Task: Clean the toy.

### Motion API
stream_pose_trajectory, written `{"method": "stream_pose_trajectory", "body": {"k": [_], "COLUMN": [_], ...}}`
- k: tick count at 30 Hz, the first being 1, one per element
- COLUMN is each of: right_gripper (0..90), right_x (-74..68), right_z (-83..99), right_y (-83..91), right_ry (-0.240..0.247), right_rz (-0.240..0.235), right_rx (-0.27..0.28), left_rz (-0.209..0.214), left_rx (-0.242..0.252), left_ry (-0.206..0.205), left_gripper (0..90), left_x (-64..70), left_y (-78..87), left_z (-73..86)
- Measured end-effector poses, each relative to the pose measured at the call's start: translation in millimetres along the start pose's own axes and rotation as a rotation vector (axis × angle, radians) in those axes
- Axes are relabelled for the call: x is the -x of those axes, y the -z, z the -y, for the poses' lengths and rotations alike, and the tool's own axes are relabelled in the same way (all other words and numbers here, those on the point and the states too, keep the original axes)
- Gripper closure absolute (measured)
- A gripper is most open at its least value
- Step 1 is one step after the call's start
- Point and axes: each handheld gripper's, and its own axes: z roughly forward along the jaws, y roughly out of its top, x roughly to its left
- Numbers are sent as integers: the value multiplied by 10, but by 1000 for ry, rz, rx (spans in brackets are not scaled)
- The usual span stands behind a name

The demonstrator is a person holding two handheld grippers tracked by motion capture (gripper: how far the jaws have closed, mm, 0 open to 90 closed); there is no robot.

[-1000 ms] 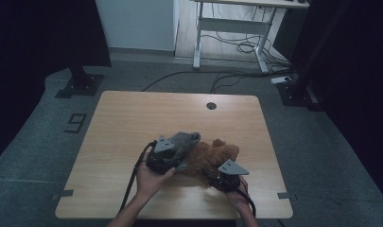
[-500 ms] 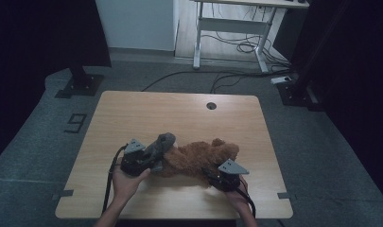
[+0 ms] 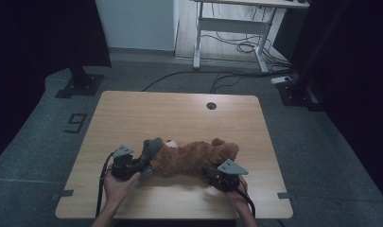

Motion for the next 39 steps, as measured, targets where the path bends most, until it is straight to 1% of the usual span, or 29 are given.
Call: {"method": "stream_pose_trajectory", "body": {"k": [2,3,8,10,11,13,15,18,20,23,25,28,30,32,34,36,37,39], "right_gripper": [495,496,497,497,497,498,497,491,474,411,380,340,320,286,267,243,230,201], "right_x": [3,6,16,20,21,18,13,21,26,40,42,38,53,96,129,172,191,217], "right_z": [2,2,-14,-28,-36,-54,-64,-58,-46,-43,-49,-54,-69,-110,-150,-232,-288,-452], "right_y": [-9,-14,-59,-98,-121,-165,-194,-187,-171,-129,-69,82,202,353,474,581,626,710], "right_ry": [-5,-4,8,10,12,16,20,22,26,25,20,13,11,-24,-36,-38,-31,-18], "right_rz": [9,17,51,68,75,91,97,88,80,63,45,44,60,62,69,86,96,110], "right_rx": [-2,-1,2,6,8,9,12,16,20,23,22,27,40,62,86,93,99,114], "left_rz": [1,8,18,39,48,57,62,64,59,87,92,102,113,113,117,125,128,130], "left_rx": [12,19,42,54,52,43,18,-13,-26,-14,-9,-6,-3,-2,1,2,3,0], "left_ry": [-16,-18,-65,-67,-74,-95,-107,-112,-114,-94,-93,-96,-93,-98,-98,-100,-101,-111], "left_gripper": [756,756,750,749,748,746,746,746,751,765,769,769,770,770,770,770,770,772], "left_x": [51,76,230,293,328,404,468,504,492,440,429,435,440,449,450,457,465,483], "left_y": [10,17,-16,-74,-115,-218,-341,-485,-526,-509,-471,-426,-398,-384,-375,-371,-365,-357], "left_z": [-74,-124,-419,-533,-583,-656,-687,-646,-587,-482,-418,-332,-290,-268,-242,-211,-191,-162]}}
